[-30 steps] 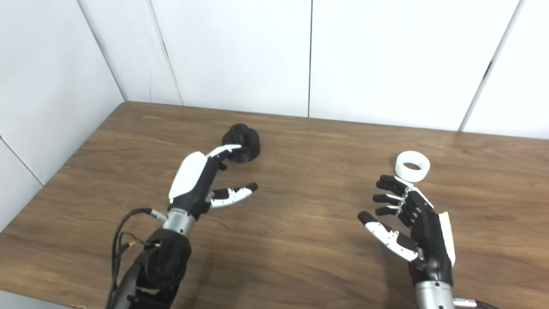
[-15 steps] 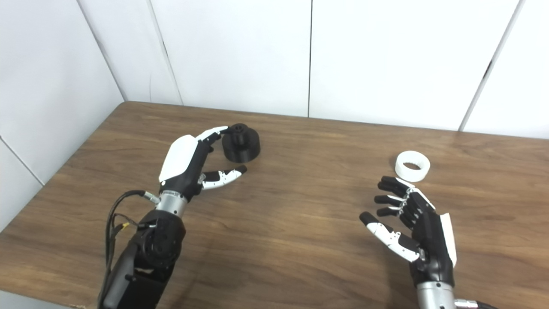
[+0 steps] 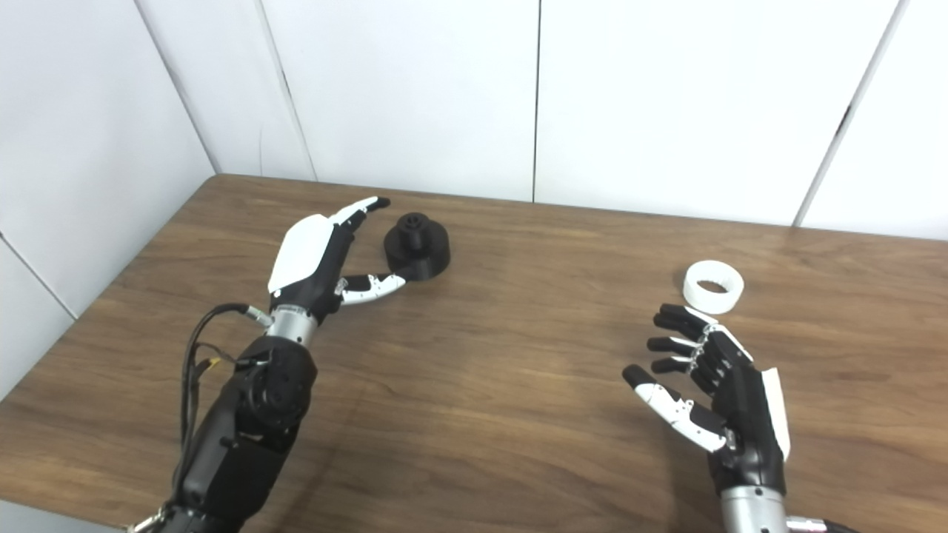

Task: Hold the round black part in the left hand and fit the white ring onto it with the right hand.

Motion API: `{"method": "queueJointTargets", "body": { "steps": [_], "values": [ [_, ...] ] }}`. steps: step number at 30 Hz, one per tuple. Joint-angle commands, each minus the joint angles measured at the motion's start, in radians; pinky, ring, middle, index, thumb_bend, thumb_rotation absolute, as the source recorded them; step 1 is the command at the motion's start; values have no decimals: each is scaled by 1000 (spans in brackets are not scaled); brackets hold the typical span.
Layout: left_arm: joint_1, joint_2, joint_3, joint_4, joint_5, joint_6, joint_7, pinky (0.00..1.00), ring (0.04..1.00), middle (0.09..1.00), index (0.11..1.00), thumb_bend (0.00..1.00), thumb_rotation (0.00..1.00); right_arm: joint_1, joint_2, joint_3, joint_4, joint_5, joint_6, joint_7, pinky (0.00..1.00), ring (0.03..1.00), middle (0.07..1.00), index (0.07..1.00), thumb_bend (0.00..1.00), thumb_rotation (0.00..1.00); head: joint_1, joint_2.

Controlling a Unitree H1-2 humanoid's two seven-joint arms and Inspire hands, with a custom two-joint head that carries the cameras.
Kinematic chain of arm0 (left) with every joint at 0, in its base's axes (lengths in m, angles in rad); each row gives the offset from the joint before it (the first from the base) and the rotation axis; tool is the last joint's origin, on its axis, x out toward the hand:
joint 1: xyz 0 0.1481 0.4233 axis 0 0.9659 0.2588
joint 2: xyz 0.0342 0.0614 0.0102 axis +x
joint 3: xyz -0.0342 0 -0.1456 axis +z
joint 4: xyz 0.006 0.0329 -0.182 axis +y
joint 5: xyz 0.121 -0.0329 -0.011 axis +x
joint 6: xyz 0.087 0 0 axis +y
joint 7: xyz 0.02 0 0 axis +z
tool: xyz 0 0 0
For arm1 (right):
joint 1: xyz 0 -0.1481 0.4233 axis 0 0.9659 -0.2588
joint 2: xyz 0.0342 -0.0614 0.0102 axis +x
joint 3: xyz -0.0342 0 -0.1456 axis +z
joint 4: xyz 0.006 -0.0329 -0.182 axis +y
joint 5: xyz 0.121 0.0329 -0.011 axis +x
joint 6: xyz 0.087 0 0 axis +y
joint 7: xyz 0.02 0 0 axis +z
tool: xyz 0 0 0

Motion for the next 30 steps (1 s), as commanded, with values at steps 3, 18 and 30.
{"method": "queueJointTargets", "body": {
  "steps": [3,18,30],
  "values": [
    [-83,24,-3,41,46,20,52,677,857,882,848,766,423,-27,3,-3,-31,15,-24,7,531,641,724,715,713,182,-4,0],
    [-174,55,-63,207,96,63,88,870,982,947,859,912,551,-23,-2,-6,-44,7,-16,7,524,638,731,716,706,199,-12,0],
    [-247,82,-128,311,107,120,53,928,1000,1000,877,993,594,-20,-2,-9,-63,6,13,7,524,645,740,720,708,198,-19,3]
  ]
}}
